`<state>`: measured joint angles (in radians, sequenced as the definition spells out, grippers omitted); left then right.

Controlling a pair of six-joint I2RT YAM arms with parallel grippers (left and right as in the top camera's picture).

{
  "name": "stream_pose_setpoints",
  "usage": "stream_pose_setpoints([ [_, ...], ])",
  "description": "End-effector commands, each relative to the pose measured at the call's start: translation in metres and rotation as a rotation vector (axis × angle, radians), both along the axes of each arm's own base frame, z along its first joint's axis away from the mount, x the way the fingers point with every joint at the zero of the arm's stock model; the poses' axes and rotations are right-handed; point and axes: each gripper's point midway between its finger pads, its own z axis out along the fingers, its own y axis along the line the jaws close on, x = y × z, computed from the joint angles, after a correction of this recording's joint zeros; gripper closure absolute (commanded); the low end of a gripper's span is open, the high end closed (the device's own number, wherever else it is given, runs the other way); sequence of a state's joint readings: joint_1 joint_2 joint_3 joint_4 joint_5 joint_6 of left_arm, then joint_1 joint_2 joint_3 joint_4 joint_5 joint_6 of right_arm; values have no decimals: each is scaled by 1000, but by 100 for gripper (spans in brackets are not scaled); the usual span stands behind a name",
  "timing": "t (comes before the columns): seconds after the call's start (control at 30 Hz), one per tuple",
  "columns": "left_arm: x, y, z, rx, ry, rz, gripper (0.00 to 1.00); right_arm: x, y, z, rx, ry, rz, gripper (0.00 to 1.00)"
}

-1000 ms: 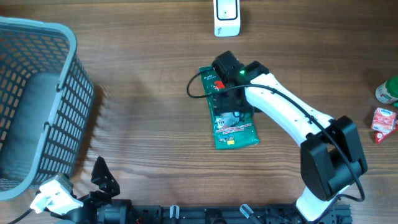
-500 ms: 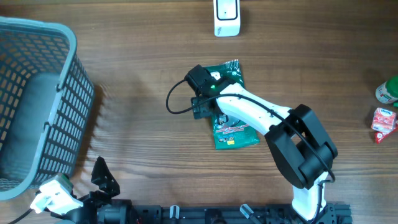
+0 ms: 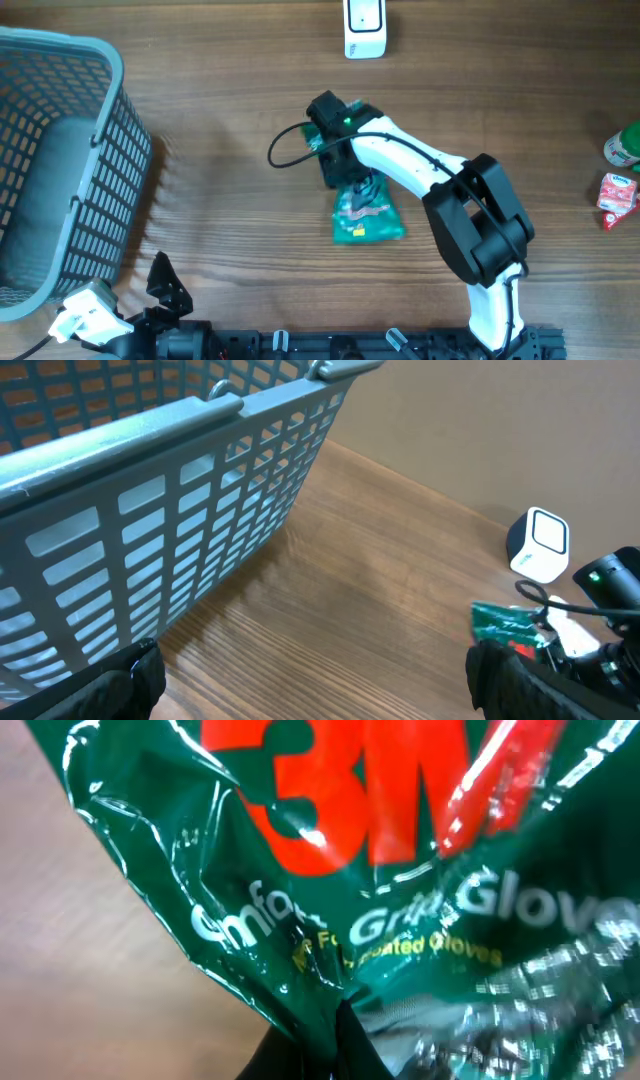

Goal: Scan the item barcode

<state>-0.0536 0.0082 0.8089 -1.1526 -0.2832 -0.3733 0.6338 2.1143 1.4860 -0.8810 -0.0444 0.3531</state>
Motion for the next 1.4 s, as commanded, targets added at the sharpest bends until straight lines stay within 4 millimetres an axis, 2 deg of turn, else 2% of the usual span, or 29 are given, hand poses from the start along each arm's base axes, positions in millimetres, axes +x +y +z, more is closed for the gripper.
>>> stream_pose_setpoints([
  [0.0, 0, 0, 2, -3, -9, 2, 0, -48, 68, 56, 444, 221, 243, 96],
  [0.03, 0, 0, 2, -3, -9, 2, 0, -55, 84, 107, 633, 196, 329, 96],
  [0.07, 0, 1, 2, -3, -9, 3, 0, -62, 89, 142, 762, 179, 396, 96],
  [0.13, 0, 0, 2, -3, -9, 2, 0, -82, 86, 198, 969, 186, 490, 96],
  [0.23, 0, 0, 2, -3, -9, 2, 0, -110, 89, 233, 1231, 281, 567, 96],
  [0.33, 0, 0, 2, -3, -9, 2, 0, -115, 90, 244, 1328, 318, 562, 95],
  [0.4, 0, 0, 2, -3, -9, 2, 0, -119, 90, 271, 1483, 385, 543, 96],
  [0.43, 0, 0, 2, -3, -9, 2, 0, -120, 89, 279, 1517, 417, 524, 96],
  [0.57, 0, 1, 2, -3, -9, 3, 0, -119, 89, 279, 1483, 509, 439, 96],
  [0.73, 0, 0, 2, -3, -9, 2, 0, -103, 80, 279, 1467, 541, 342, 96],
  [0.9, 0, 1, 2, -2, -10, 3, 0, -103, 80, 279, 1441, 609, 274, 96],
  [0.93, 2, 0, 7, -7, -33, -2, 0, -102, 79, 279, 1433, 627, 253, 96],
  [0.97, 7, -16, 16, -66, -79, -80, 0, -101, 78, 279, 1424, 648, 227, 96],
  [1.03, 10, -61, 26, -250, -123, -296, 0, -93, 73, 279, 1417, 662, 178, 96],
  [1.07, 10, -72, 31, -280, -135, -356, 0, -87, 68, 279, 1419, 657, 154, 96],
  [1.13, 11, -73, 38, -299, -166, -361, 0, -76, 58, 282, 1422, 651, 102, 96],
  [1.23, 12, -74, 37, -537, -166, -295, 0, -61, 44, 283, 1434, 625, 45, 96],
  [1.3, 18, -75, 32, -695, -159, -248, 0, -52, 36, 283, 1415, 679, -48, 96],
  [1.37, 30, -89, 24, -864, -131, -273, 0, -47, 32, 283, 1411, 691, -85, 96],
])
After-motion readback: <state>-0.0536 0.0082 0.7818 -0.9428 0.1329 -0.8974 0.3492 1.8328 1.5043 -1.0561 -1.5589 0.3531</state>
